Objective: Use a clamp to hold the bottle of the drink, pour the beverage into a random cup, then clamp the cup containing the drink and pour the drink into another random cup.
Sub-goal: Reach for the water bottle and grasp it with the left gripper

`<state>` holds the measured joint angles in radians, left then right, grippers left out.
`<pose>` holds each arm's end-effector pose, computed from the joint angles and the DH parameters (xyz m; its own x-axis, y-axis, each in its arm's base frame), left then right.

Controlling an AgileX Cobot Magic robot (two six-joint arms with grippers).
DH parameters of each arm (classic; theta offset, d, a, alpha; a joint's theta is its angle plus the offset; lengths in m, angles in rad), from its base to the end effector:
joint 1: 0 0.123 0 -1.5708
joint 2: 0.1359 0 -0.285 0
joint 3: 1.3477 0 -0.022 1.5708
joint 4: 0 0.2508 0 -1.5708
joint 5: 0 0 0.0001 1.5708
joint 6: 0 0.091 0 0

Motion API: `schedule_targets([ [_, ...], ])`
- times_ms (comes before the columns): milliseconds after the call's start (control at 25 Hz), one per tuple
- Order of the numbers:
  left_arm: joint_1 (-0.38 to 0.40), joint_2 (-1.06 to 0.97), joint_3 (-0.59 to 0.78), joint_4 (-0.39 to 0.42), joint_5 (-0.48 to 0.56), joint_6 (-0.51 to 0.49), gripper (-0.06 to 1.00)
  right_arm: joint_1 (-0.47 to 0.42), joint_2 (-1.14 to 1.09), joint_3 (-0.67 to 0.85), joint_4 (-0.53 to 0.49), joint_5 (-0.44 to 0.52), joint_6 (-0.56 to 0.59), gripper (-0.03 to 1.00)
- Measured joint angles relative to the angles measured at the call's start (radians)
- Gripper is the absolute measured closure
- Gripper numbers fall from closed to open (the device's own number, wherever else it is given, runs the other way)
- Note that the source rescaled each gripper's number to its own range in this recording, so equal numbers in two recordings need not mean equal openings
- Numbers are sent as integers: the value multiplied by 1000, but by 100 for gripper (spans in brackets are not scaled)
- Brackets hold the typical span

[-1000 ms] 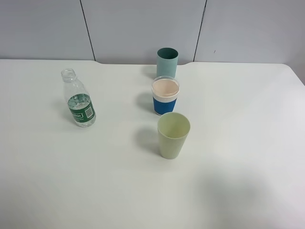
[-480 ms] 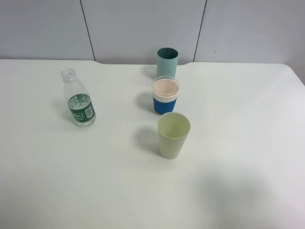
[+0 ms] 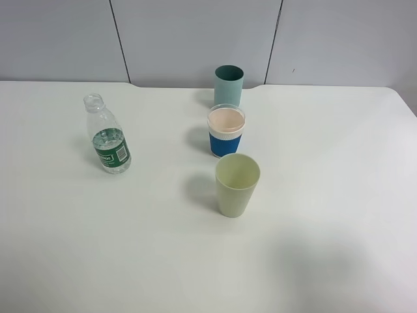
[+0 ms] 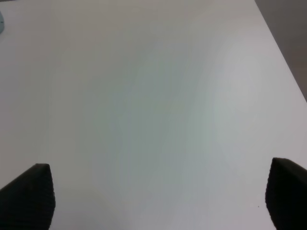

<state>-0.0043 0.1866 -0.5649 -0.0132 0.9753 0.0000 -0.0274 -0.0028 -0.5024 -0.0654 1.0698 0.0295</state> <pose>0.0233 -0.0011 0.3011 -0.4881 -0.0053 -0.8728 0.0102 0.9999 -0.0118 -0.0062 -0.0051 0.2773 -0.4587 0.0106 -0.8886 0.0774 0.9966 -0.0280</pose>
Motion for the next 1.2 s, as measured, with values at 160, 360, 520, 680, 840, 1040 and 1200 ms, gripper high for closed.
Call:
schedule_targets([
  [160,0,150,-28,13,-16,55,-6,0,0,0,0,0,0,36],
  [360,0,323,-44,13,-40,109,-6,0,0,0,0,0,0,36],
  [520,-5,459,-44,13,-48,132,-6,0,0,0,0,0,0,36],
  [680,-56,575,-44,-9,-82,149,-6,0,0,0,0,0,0,36],
  [840,-114,677,-45,-9,-99,152,-6,0,0,0,0,0,0,36],
  [1040,-148,798,-33,-9,-141,152,-6,0,0,0,0,0,0,36],
  [1200,-148,877,23,-15,-234,153,-6,0,0,0,0,0,0,36],
])
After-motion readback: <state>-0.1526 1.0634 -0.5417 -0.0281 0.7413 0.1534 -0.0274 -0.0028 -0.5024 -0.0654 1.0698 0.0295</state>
